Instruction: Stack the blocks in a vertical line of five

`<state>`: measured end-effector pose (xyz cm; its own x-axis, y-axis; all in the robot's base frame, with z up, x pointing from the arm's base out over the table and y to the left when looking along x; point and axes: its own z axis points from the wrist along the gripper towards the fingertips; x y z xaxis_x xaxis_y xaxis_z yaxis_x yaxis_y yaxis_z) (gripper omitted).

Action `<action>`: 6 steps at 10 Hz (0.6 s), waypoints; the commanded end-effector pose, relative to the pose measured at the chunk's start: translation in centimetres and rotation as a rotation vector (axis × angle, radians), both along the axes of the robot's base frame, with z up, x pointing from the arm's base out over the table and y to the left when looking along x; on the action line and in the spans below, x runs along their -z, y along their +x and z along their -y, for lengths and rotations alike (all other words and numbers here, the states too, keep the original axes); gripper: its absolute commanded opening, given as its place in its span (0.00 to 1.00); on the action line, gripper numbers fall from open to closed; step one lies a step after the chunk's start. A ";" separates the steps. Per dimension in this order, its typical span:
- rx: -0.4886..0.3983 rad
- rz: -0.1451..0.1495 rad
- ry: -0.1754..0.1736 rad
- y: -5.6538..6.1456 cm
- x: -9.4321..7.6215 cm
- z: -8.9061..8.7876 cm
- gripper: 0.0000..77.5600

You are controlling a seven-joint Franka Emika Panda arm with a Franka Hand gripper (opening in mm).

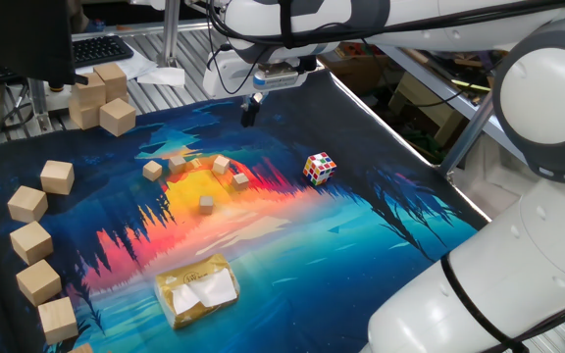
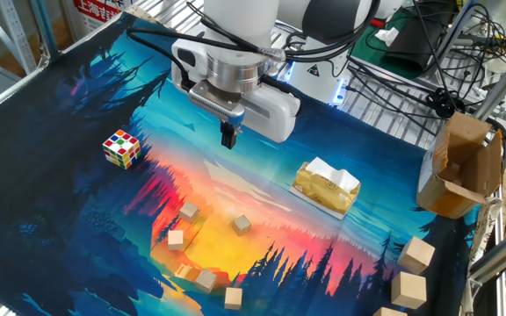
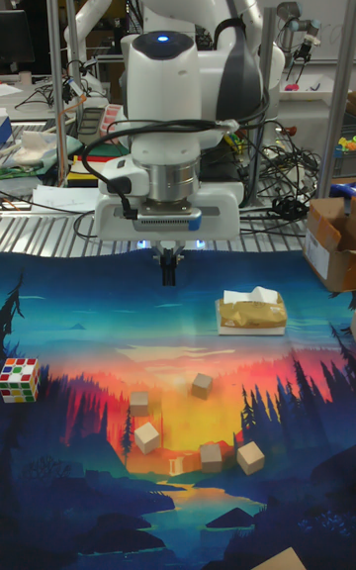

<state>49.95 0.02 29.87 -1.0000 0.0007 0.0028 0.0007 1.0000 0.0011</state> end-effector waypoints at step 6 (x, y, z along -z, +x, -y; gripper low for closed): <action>0.041 0.035 0.100 0.0 0.0 0.0 0.00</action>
